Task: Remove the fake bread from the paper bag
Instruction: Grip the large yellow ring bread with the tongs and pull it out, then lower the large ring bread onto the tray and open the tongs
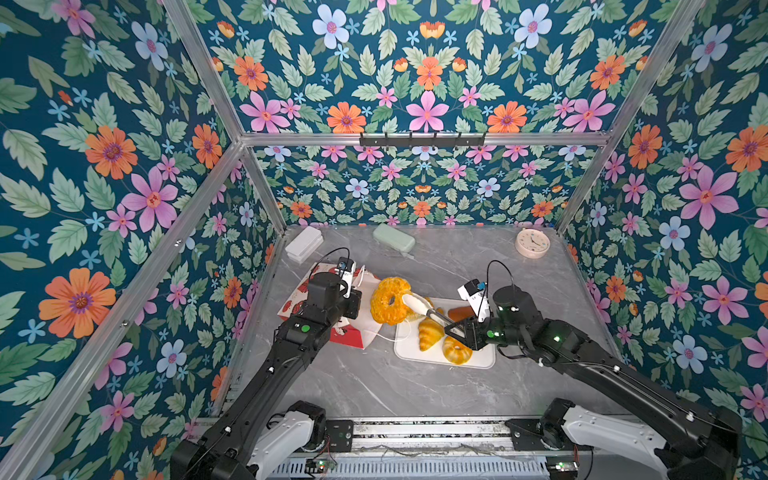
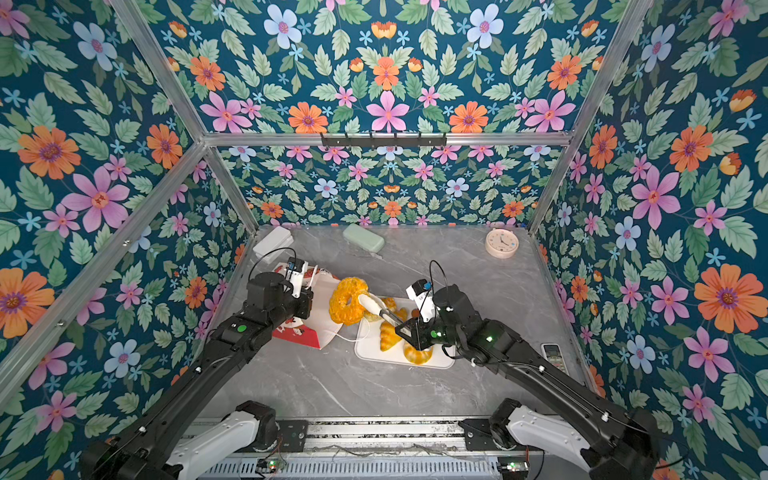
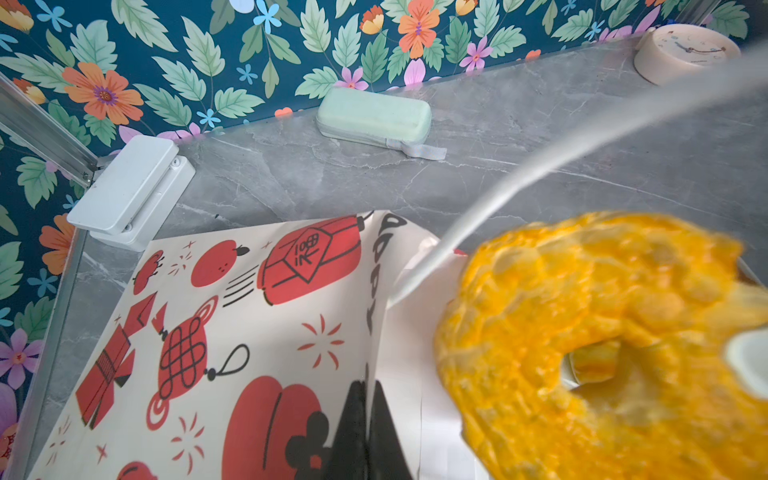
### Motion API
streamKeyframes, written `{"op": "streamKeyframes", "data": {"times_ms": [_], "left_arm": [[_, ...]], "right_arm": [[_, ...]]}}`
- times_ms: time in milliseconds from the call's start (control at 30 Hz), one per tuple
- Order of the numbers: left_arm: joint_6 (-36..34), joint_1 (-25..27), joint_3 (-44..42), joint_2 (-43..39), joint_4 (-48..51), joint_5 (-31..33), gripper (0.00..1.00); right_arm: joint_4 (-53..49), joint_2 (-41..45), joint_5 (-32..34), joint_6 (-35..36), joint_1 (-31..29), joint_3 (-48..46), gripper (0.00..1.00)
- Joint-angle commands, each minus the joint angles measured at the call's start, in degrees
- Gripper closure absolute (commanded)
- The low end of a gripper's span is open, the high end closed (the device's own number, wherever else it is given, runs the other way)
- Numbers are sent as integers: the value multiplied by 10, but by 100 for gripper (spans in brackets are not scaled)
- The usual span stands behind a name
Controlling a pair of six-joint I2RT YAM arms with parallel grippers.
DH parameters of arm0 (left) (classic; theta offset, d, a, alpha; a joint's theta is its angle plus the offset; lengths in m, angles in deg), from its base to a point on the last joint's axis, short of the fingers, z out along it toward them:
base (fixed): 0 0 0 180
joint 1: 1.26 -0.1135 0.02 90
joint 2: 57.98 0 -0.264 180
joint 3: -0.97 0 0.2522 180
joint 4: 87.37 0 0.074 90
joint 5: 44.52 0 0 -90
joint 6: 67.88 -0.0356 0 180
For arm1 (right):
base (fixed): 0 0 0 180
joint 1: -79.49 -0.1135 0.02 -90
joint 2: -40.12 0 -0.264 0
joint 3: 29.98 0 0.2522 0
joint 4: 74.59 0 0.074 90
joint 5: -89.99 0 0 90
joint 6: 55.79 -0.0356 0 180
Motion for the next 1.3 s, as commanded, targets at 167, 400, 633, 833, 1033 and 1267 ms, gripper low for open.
{"op": "streamKeyframes", "data": {"times_ms": [167,400,633,833,1033,1267], "left_arm": [[1,-1,3,-2,-5,3,100],[0,-1,4,-2,-5,-4,100],[1,-1,3,-4,-5,-7,100],[1,-1,4,-2,-6,-10,100],[1,-1,4,0,-5,-11,100],[1,-1,5,1,-6,-12,100]], "right_arm": [[-135,99,102,-7,1,0,79],[-147,153,122,-32,7,-42,78],[-166,181,137,-58,7,-67,78],[-184,196,156,-76,7,-95,77],[-216,207,178,-92,7,-105,75],[-255,220,194,-113,8,-111,69]]}}
